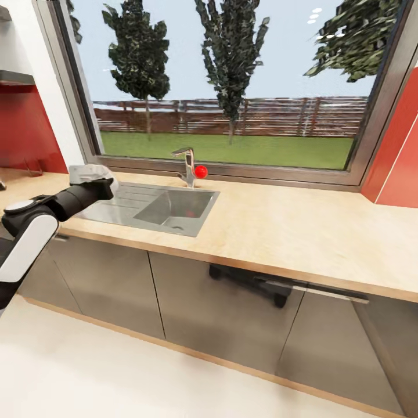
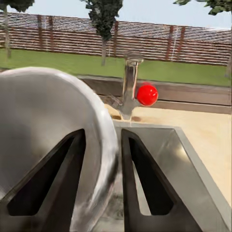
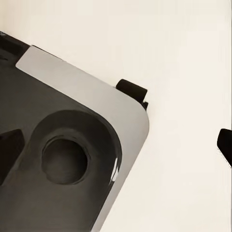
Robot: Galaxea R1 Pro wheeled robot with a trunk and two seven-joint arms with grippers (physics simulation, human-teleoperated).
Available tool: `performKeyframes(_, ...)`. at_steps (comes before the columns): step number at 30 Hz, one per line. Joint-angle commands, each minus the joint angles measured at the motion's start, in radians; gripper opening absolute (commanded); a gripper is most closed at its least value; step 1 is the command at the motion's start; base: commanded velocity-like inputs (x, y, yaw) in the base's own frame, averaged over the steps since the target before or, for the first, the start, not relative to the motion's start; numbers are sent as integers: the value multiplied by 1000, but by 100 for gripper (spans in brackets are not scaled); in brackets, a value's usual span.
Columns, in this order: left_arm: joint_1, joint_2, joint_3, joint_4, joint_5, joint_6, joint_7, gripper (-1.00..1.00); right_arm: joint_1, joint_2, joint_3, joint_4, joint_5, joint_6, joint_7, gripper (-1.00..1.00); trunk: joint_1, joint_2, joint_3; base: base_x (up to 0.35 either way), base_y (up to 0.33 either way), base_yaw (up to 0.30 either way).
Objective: Set up a coffee station on the kitchen countertop: keep the coffee maker on the countertop, move the bottle of coffee from the kitchen shelf to the counter next to the coffee maker, place a paper coffee filter on top of the coffee maker, put the saucer next to the coffee maker with the coffee cup on the saucer, and place the electric kettle next to the coffee maker.
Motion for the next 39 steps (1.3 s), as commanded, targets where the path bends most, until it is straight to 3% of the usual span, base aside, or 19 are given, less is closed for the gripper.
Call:
performKeyframes(1, -2, 1, -1, -1, 13, 2, 10, -100, -1, 0, 8, -1, 1, -5, -1, 100, 0, 0, -1, 0, 0, 105)
performKeyframes(18, -4, -1, 3, -3, 14, 5, 12, -100, -1, 1, 8, -4, 2, -6, 2, 100, 0, 0, -1, 0, 0, 33)
performKeyframes(34, -4, -1, 3, -3, 14, 5, 5, -100, -1, 2, 8, -4, 2, -6, 1, 100, 0, 0, -1, 0, 0, 261)
performKeyframes(39, -4, -1, 3, -3, 14, 6, -48, -100, -1, 2, 9, -4, 2, -6, 1, 100, 0, 0, -1, 0, 0, 270)
